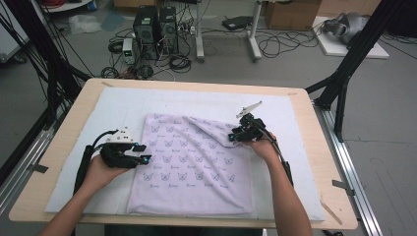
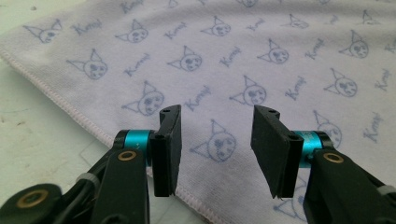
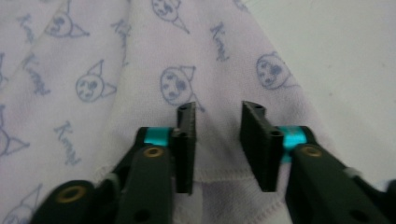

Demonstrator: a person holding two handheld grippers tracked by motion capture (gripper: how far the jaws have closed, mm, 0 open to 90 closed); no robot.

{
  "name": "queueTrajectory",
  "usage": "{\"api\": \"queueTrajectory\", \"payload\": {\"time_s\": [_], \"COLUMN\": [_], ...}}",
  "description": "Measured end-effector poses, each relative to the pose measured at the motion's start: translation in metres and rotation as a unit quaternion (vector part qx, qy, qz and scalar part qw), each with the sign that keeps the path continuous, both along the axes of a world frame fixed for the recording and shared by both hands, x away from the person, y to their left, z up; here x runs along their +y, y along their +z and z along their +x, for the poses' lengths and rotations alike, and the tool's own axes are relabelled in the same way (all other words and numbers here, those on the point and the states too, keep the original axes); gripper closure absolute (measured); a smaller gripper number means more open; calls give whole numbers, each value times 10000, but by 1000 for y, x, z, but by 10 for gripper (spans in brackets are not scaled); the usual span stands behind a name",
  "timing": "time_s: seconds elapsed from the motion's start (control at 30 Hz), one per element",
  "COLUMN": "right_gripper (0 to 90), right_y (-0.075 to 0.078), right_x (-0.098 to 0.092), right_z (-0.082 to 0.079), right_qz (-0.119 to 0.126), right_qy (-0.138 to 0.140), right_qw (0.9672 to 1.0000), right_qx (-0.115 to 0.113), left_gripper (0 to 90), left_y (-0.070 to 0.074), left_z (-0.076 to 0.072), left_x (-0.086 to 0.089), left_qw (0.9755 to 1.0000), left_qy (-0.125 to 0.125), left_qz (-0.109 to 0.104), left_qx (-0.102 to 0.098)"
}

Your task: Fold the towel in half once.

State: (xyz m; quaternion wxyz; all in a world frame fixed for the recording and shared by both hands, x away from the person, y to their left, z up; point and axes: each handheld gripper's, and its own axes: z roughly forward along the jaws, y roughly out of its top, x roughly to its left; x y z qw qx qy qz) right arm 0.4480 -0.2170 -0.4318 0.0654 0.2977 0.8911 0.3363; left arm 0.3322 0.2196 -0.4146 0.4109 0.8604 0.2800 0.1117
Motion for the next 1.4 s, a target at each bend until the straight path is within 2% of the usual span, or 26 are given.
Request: {"api": "queueTrajectory", "payload": {"time_s": [0.03,0.07,0.17,0.2,0.23,0.27,0.3,0.33,0.4,0.47,0.53,0.6,0.67,0.73,0.77,0.83,0.9,0.97,1.0,1.07,1.17,1.2,1.27,1.3,1.33,1.4], "right_gripper": [809,869,881,881,875,864,851,836,778,740,706,690,678,677,675,672,666,663,657,642,646,651,658,667,679,720], "right_y": [-1,-1,8,17,27,34,38,41,41,36,30,24,18,12,9,2,-2,-4,-4,-5,-6,-7,-10,-12,-13,-13], "right_x": [0,0,2,-1,-9,-21,-32,-37,-35,-29,-23,-17,-13,-12,-11,-11,-13,-16,-17,-18,-17,-17,-18,-18,-19,-22], "right_z": [0,1,4,5,10,16,21,23,22,19,17,17,15,14,13,11,8,6,6,5,6,6,8,8,9,9], "right_qz": [8,37,-114,-138,-6,136,213,214,117,61,191,161,147,285,248,255,264,398,430,477,498,551,580,631,686,691], "right_qy": [22,124,262,120,-238,-764,-1125,-1227,-1044,-832,-653,-520,-425,-315,-279,-163,-149,-145,-142,-98,-42,-45,-70,-95,-117,-223], "right_qw": [10000,9999,9996,9995,9983,9945,9908,9895,9919,9948,9966,9980,9986,9989,9992,9995,9995,9990,9988,9986,9983,9981,9981,9977,9973,9970], "right_qx": [-21,5,64,-269,-534,-706,-720,-739,-719,-591,-465,-318,-265,-207,-154,-97,-56,-155,-171,-215,-292,-259,-216,-218,-224,-254], "left_gripper": [533,533,536,536,536,536,536,535,535,535,535,542,574,618,638,678,715,738,737,718,640,600,590,652,774,843], "left_y": [-1,-1,-2,-2,-3,-3,-3,-3,-3,-5,-7,-8,-9,-9,-10,-9,-5,-2,-1,-1,-5,-8,-14,-18,-20,-19], "left_z": [1,2,5,6,7,8,9,9,10,13,15,16,18,24,28,41,56,74,83,101,124,131,142,145,146,148], "left_x": [0,1,3,4,4,5,6,7,9,9,8,7,8,9,10,11,11,9,6,-1,-12,-15,-17,-18,-16,-14], "left_qw": [10000,10000,10000,9999,9998,9997,9997,9997,9996,9994,9992,9991,9986,9982,9974,9959,9938,9917,9911,9896,9857,9830,9785,9753,9750,9669], "left_qy": [6,4,82,127,187,221,239,257,280,332,379,430,512,581,671,854,1050,1208,1272,1401,1654,1786,1969,2042,2044,2405], "left_qz": [4,15,-5,-19,-26,-13,-19,-32,-77,-71,-66,-45,-49,-64,-93,-87,-121,-158,-131,-2,240,365,602,840,870,841], "left_qx": [6,17,36,28,43,53,59,54,53,69,73,3,-95,-168,-263,-299,-360,-419,-378,-309,-223,-205,-85,-40,-65,-134]}}
